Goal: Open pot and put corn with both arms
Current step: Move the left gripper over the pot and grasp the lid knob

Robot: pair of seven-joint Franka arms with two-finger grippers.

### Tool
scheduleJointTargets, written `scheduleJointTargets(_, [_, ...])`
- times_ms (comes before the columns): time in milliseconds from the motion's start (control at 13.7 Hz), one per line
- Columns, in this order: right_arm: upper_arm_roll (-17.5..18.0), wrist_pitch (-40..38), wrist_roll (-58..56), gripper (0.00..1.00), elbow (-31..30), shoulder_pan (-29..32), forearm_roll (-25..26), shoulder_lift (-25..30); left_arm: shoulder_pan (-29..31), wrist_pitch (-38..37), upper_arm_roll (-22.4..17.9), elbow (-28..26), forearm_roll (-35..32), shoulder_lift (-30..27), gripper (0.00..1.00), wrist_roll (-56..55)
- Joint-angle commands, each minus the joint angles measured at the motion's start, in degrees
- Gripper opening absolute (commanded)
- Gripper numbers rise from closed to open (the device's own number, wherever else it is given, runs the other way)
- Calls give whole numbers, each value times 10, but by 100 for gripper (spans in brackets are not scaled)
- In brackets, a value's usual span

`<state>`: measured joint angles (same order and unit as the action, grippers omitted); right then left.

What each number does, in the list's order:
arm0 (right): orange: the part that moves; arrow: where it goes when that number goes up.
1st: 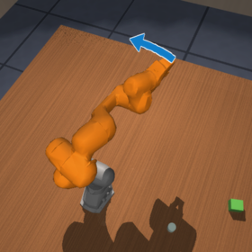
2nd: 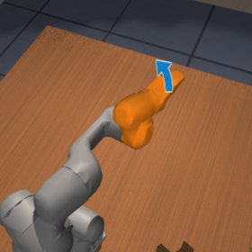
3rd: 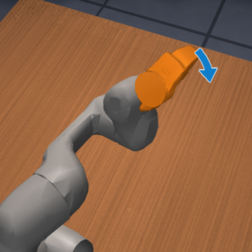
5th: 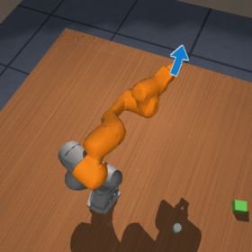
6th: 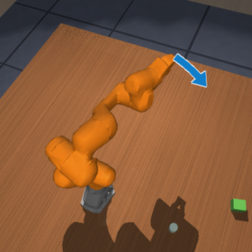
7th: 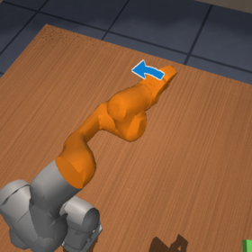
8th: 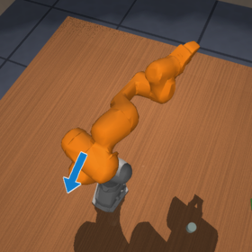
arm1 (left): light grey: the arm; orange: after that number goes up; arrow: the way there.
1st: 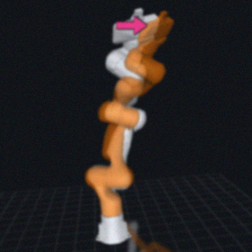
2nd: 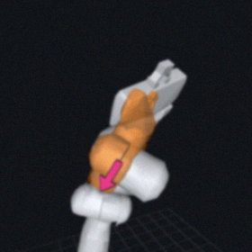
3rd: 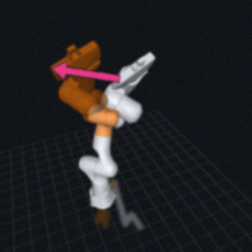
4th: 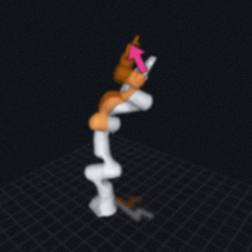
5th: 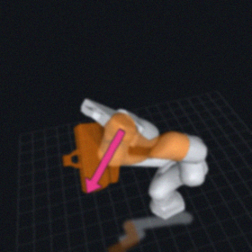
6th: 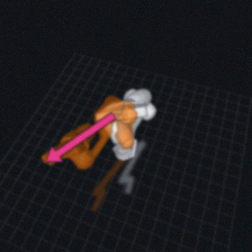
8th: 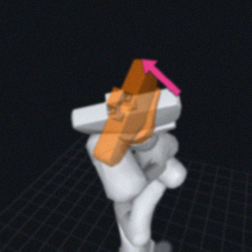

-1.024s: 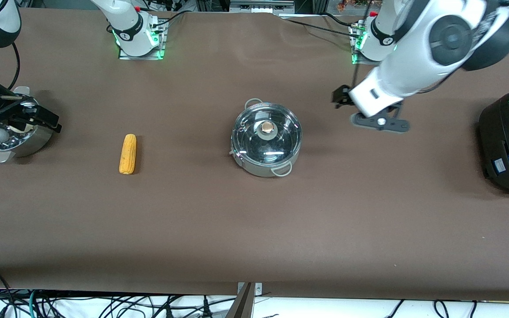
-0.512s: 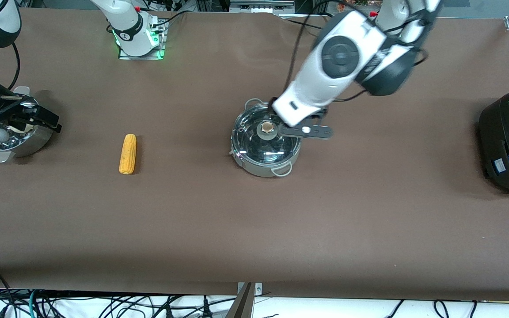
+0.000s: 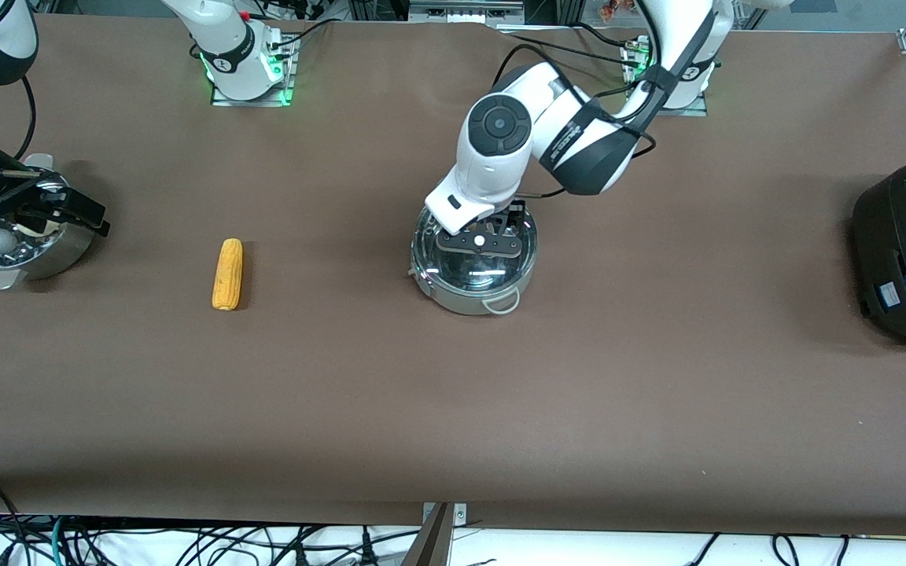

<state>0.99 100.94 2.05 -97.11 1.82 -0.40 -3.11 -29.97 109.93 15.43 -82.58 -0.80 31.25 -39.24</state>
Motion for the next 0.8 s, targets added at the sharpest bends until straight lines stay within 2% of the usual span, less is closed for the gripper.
scheduleJointTargets(0, [8,4,6,100,-4,5,8,4,-14,-1,-4,16,-31,17,100,-3])
scheduleJointTargets(366, [8,4,6,100,-4,5,8,4,-17,1,-5,6,-32,27,100,3])
scheduleJointTargets(512, [8,4,6,100,-4,6,8,4,-16,0,-4,6,-32,27,96,6])
scheduleJointTargets(659, [7,4,6,100,-4,5,8,5,-15,-1,-4,5,-32,26,72,16])
scheduleJointTargets(732, [7,4,6,100,-4,6,8,4,-15,-1,-4,5,-32,27,65,19])
